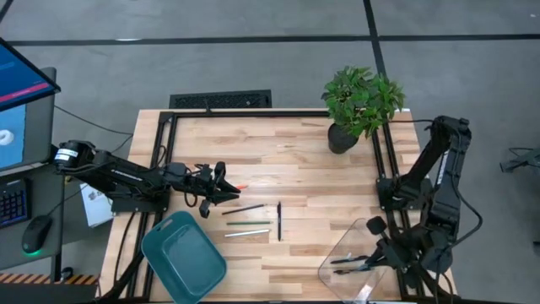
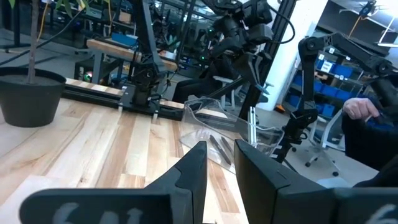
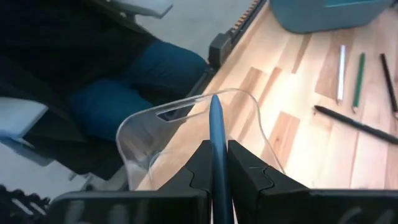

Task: Sort pens & pencils
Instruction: Put the blue pen in the transparent bin

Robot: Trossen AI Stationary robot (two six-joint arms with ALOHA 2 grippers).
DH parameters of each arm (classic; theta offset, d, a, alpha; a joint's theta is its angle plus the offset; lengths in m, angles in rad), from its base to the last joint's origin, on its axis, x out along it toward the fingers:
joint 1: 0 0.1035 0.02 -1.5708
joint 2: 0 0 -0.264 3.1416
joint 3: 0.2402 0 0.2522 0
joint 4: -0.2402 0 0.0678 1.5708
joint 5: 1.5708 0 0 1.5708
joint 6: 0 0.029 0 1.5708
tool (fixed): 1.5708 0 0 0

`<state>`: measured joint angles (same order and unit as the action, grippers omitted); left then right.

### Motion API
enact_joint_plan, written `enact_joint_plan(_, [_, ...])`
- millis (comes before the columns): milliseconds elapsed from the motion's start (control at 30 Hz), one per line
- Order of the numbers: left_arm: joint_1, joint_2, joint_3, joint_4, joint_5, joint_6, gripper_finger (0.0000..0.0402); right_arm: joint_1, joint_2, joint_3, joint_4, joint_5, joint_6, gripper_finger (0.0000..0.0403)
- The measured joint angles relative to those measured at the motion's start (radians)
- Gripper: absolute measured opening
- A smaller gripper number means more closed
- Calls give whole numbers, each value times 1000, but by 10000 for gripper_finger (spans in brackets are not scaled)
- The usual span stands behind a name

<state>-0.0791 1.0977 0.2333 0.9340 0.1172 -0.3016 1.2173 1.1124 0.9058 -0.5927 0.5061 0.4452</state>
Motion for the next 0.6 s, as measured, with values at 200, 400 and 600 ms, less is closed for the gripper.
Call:
enact_joint_plan(200, [0, 0, 0, 0, -6, 0, 71, 12, -55, -71, 41, 27, 42, 54])
enact_joint_plan(400, [0, 0, 0, 0, -6, 0, 71, 11, -68, -115, 71, 27, 81, 54])
enact_joint_plan(600, [0, 0, 0, -1, -2, 0, 71, 11, -63, -179, 155, 30, 93, 54])
